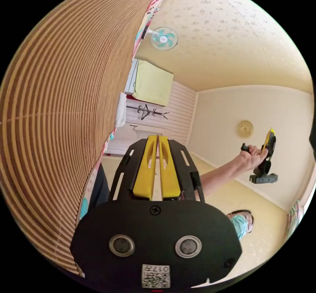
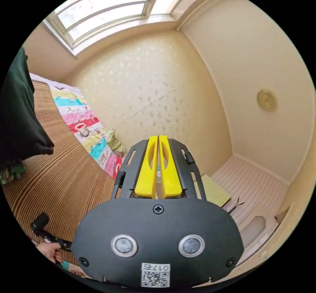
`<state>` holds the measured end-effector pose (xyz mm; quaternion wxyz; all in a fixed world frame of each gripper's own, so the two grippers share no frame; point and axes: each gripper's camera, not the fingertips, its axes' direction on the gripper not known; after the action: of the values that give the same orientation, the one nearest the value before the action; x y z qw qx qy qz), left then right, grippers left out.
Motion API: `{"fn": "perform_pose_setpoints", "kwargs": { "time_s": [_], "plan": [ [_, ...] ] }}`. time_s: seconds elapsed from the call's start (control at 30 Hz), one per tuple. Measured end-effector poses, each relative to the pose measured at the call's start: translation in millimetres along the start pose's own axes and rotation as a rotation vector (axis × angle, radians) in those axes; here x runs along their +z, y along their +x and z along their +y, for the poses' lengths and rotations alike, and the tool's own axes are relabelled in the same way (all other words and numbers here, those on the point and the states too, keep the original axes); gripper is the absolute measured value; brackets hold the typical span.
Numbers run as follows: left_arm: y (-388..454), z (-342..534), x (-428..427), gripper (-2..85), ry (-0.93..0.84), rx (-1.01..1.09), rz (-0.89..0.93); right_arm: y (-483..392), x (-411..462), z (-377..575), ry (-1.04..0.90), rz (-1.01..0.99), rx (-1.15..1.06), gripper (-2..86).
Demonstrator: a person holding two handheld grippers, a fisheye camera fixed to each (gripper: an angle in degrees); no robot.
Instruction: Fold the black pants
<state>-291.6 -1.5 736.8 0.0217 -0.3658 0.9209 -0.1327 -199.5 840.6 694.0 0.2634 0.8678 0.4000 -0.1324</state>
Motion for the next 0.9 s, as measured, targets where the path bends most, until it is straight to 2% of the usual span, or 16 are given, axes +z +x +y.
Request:
{"fn": "perform_pose_setpoints", "kwargs": {
  "time_s": [0.07,0.17,0.23,0.33,0.4,0.5,0.53,0.6,0.7,0.77,0.8,0.87,0.9],
  "plan": [
    [6,1,41,-1.0,-0.130,0.032,-0.012,78,49,55,-0.127,-0.493,0.131,0.5],
    [11,11,106,-1.0,-0.296,0.079,-0.026,114,70,137,-0.140,-0.790,0.245,0.8],
    [13,17,134,-1.0,-0.342,0.108,-0.083,107,73,172,-0.125,-0.992,0.252,1.2],
    [23,26,163,-1.0,-0.388,0.190,-0.379,71,73,199,-0.128,-1.186,0.280,2.6],
    [46,42,183,-1.0,-0.385,0.328,-0.716,48,73,197,-0.111,-1.298,0.304,4.6],
    [67,60,202,-1.0,-0.320,0.464,-1.025,1,70,165,-0.085,-1.534,0.332,9.7],
    [68,61,204,-1.0,-0.296,0.469,-1.069,-30,61,145,-0.083,-1.626,0.305,12.1],
    [60,61,209,-1.0,-0.228,0.442,-1.109,-85,43,107,-0.151,-1.649,0.206,15.3],
    [37,61,221,-1.0,-0.259,0.376,-0.922,-133,15,57,-0.113,-1.493,0.230,16.8],
    [25,65,235,-1.0,-0.287,0.362,-0.906,-164,14,26,-0.137,-1.341,0.241,16.7],
    [19,68,245,-1.0,-0.310,0.357,-0.936,-175,18,21,-0.169,-1.336,0.223,15.7],
    [11,71,263,-1.0,-0.365,0.361,-0.968,-238,44,12,-0.389,-1.383,-0.007,9.1],
    [6,71,276,-1.0,-0.420,0.359,-0.999,-251,51,15,-0.437,-1.407,-0.067,6.8]
  ]
}}
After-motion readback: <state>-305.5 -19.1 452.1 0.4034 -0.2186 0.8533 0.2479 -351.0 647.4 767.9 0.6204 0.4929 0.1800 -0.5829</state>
